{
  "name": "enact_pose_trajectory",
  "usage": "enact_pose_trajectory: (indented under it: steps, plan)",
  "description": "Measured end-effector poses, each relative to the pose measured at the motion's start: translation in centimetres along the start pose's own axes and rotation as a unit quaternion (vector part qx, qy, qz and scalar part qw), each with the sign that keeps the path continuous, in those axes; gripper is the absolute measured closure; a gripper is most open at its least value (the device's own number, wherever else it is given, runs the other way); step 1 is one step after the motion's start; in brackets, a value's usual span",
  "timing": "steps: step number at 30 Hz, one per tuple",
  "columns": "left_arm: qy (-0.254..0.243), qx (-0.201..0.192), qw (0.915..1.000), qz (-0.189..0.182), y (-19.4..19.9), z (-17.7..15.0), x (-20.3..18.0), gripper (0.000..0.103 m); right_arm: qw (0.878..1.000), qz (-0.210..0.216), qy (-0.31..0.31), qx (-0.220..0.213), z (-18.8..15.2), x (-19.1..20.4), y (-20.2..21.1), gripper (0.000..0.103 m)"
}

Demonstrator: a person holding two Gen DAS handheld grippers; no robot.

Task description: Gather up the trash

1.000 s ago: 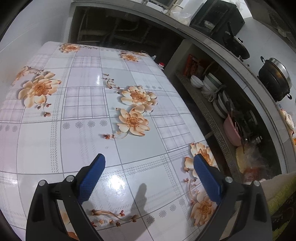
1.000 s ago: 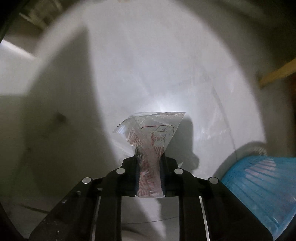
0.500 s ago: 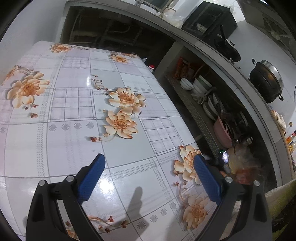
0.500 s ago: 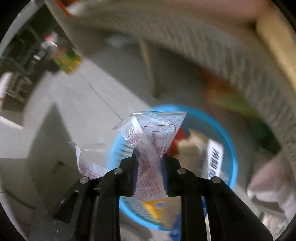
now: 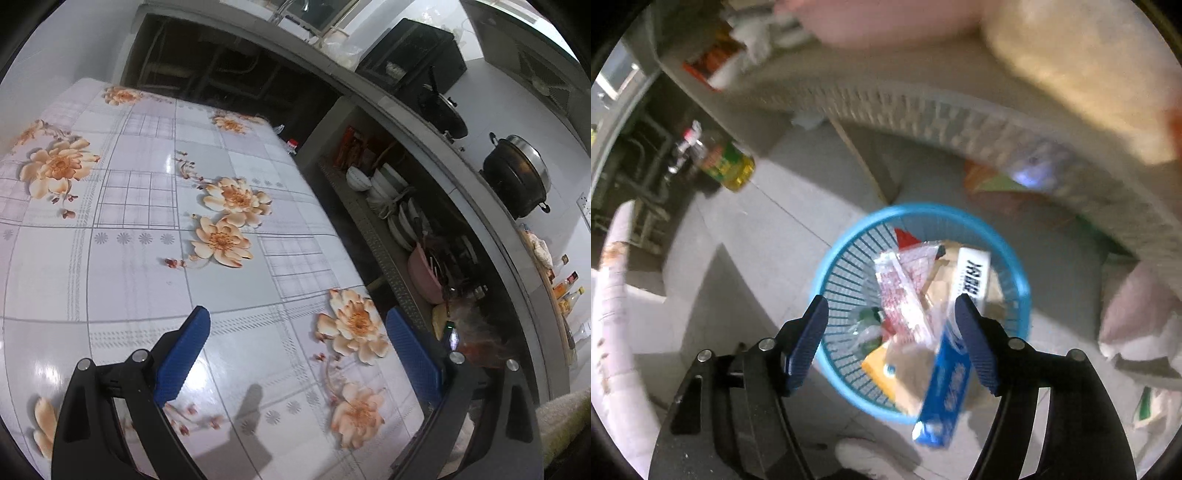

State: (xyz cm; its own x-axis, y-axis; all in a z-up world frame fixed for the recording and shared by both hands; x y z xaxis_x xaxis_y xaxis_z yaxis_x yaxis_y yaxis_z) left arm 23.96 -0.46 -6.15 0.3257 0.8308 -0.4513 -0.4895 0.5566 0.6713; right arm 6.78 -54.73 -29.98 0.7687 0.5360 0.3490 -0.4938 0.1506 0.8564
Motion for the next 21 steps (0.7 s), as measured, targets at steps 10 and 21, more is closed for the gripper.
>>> enact_pose_trajectory:
  steps: [10,21]
  plan:
    - [-0.050,-0.043,0.9972,0.034,3.9,-5.0,-6.6,0.005,0.980,0.071,0.180,-0.055,-10.6,10.6,13.2,0.016]
    - [-0.091,-0.042,0.9888,0.111,5.5,-11.2,-11.0,0.005,0.937,0.120,0.291,-0.152,-19.4,18.6,25.0,0.008]
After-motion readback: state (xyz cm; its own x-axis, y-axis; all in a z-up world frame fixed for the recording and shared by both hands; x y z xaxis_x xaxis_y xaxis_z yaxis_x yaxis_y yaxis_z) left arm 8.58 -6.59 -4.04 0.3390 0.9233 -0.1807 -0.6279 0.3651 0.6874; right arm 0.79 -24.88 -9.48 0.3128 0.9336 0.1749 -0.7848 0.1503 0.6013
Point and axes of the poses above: each gripper's, at about its wrist camera, not at the fingertips, and y roughly against the way its jaws point, x to its left, z to its top, the point moved 7 cm from there along -y, roughly the way its jaws point, and after that the axes turned 7 degrees about z, right-handed, at the moved point
